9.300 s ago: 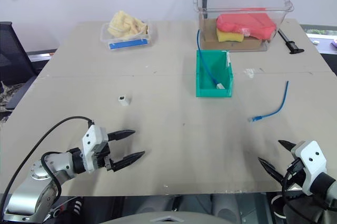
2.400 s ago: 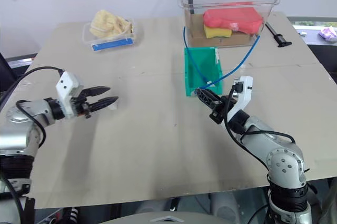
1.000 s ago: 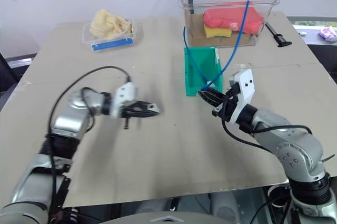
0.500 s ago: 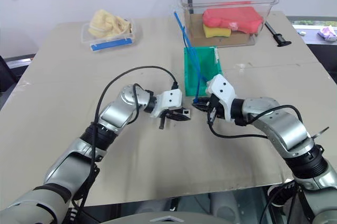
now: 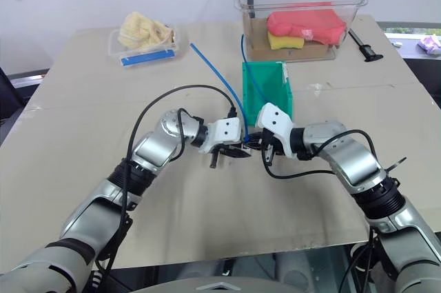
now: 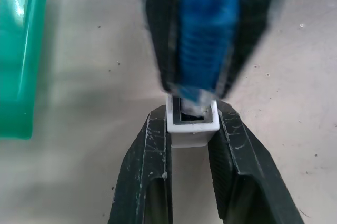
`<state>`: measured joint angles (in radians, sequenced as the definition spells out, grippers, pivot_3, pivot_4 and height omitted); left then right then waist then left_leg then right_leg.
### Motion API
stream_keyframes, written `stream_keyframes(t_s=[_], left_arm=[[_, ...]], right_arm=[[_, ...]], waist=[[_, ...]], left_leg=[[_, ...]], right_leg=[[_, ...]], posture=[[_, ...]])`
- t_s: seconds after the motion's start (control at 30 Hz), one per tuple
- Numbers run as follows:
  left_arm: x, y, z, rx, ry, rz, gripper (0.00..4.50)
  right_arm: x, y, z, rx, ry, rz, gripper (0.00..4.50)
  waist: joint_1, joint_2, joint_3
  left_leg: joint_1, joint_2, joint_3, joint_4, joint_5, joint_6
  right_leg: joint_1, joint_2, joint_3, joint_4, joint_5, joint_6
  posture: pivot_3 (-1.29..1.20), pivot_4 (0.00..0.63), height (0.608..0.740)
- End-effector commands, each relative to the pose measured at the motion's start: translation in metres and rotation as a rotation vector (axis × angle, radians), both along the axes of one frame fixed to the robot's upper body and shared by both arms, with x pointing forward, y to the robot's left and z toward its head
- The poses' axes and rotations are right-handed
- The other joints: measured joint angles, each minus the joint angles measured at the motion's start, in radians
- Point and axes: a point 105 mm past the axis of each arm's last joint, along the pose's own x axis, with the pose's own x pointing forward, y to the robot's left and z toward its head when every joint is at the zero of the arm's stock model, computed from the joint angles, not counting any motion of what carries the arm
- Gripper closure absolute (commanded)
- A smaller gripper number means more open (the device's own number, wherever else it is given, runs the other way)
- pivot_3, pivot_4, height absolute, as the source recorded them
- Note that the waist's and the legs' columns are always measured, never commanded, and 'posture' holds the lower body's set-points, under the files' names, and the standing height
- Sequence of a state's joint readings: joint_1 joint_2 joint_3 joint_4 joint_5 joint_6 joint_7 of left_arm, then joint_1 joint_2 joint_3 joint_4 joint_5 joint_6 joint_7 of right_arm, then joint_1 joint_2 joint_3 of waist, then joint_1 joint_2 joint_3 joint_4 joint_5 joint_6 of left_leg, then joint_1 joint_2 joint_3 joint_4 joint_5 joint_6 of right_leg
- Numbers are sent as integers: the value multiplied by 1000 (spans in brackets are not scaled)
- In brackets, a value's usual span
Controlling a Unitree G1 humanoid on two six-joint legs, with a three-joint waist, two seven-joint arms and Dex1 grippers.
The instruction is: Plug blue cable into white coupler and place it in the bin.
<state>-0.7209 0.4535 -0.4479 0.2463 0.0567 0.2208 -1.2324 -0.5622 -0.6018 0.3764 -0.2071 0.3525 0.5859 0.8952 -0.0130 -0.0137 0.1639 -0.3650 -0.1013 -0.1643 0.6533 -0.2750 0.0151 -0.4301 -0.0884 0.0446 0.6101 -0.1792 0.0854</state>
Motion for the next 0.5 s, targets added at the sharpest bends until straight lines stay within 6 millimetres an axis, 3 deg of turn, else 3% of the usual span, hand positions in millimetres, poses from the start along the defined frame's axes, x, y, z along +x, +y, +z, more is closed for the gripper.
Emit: stream_keyframes(t_s=[0.03,0.5], left_arm=[[-3,-1,0,9,-13,-8,4152],[-3,-3,1,4,-18,-15,4152]], right_arm=[[0,1,3,-24,-17,30,4500],[11,-10,-20,-205,-3,109,4500]], waist=[[0,0,0],[0,-1,-1]], left_leg=[[0,0,0,0,0,0],[1,0,0,1,0,0]], right_leg=[[0,0,0,0,0,0],[1,0,0,1,0,0]], posture=[[0,150,740],[0,150,740]])
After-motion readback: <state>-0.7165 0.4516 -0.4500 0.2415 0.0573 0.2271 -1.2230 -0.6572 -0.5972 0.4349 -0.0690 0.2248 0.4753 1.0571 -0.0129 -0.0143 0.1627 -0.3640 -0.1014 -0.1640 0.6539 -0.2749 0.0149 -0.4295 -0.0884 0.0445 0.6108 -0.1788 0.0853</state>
